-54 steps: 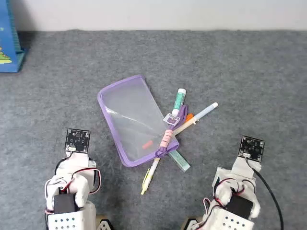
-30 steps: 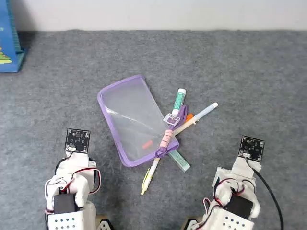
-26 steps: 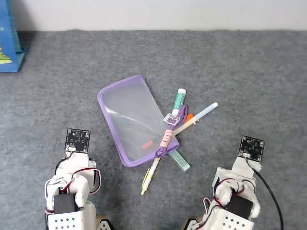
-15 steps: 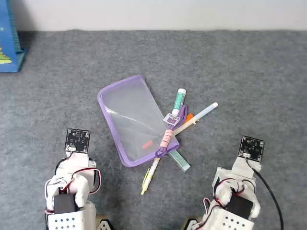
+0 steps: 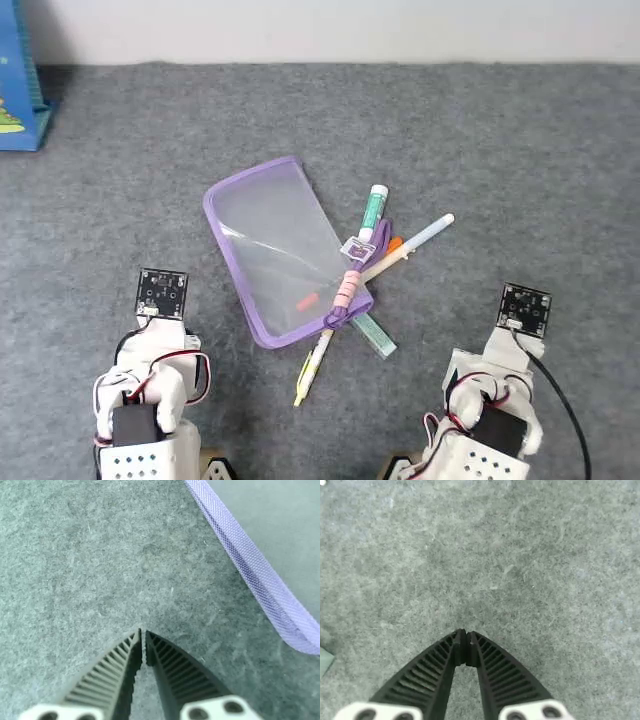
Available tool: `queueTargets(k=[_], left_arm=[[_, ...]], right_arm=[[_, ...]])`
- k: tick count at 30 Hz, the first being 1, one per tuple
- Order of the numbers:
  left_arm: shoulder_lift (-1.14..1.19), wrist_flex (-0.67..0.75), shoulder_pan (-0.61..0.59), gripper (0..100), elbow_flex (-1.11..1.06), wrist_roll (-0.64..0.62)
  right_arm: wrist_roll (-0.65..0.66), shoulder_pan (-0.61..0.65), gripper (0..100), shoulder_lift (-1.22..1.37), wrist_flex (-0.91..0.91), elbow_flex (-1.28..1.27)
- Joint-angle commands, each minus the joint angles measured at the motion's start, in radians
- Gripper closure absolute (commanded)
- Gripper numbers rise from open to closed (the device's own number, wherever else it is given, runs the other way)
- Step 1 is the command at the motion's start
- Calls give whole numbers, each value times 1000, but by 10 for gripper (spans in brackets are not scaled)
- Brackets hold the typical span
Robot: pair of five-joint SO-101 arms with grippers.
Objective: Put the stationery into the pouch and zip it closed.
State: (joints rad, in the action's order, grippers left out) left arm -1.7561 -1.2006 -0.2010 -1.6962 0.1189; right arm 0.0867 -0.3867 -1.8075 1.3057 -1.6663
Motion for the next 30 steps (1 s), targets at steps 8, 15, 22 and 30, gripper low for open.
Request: queueTargets(k=[8,15,22,30], left_arm=[[-9,-2,-8,986,12,9],[-9,-2,-8,986,12,9],[-9,-2,-8,986,12,9],[-9,-2,-8,986,12,9]], right_arm=[[49,-4,987,-7,-33,6],[396,85,987,-7,-87,77],[404,246,987,7,-15,301],[361,367,987,352,24,502]])
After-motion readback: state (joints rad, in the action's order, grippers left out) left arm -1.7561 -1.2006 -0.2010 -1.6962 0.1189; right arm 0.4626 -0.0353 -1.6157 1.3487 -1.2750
